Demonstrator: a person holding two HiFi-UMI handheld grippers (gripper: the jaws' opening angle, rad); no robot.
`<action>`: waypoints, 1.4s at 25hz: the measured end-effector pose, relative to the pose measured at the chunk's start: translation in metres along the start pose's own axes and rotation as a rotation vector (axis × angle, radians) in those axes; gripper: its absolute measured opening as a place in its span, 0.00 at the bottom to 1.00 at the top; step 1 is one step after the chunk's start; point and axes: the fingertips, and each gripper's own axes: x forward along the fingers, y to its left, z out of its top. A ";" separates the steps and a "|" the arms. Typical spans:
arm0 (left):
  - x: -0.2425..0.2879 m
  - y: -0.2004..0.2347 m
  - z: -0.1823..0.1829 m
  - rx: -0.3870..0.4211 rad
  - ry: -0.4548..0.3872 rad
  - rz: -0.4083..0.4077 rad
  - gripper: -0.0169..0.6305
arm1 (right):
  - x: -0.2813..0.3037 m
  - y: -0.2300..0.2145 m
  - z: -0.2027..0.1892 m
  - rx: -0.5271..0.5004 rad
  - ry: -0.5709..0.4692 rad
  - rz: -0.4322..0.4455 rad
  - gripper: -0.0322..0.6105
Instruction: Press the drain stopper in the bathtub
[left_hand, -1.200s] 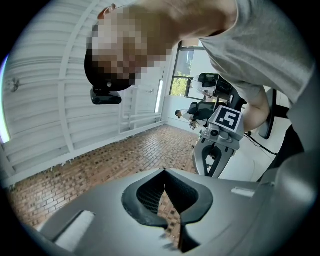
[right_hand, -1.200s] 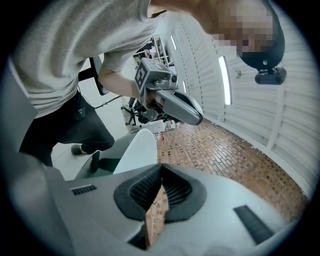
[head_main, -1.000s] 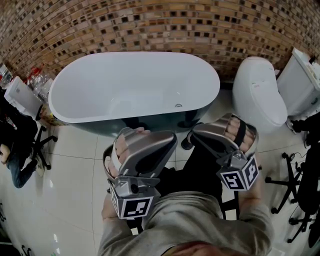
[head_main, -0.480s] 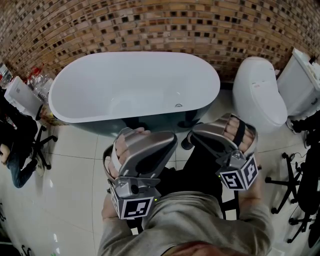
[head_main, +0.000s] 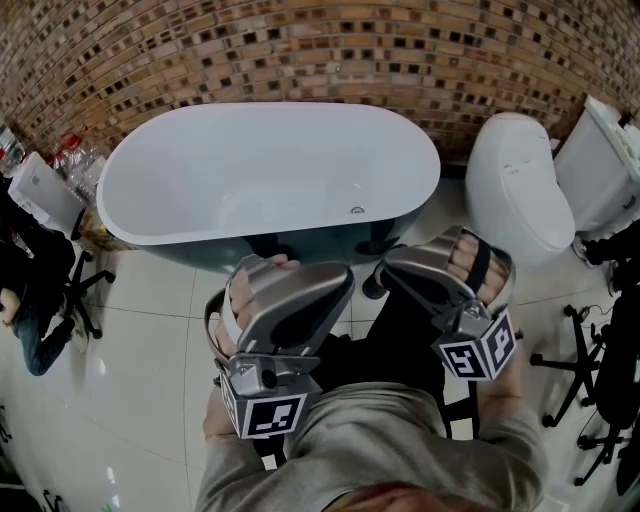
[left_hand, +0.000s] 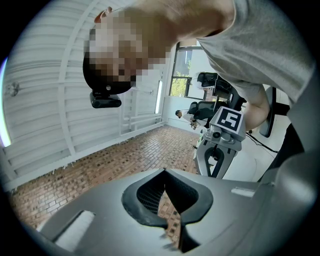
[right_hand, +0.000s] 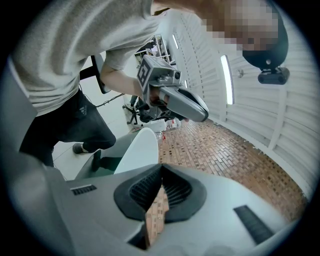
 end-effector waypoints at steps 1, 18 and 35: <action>0.001 0.001 0.001 0.003 -0.001 -0.001 0.03 | 0.000 0.000 0.000 -0.001 0.000 0.000 0.05; -0.002 0.014 0.003 0.018 -0.003 0.026 0.03 | -0.030 -0.071 0.012 0.083 -0.067 -0.288 0.05; 0.005 0.022 -0.040 -0.042 0.091 0.027 0.03 | -0.045 -0.095 -0.010 0.144 -0.037 -0.341 0.05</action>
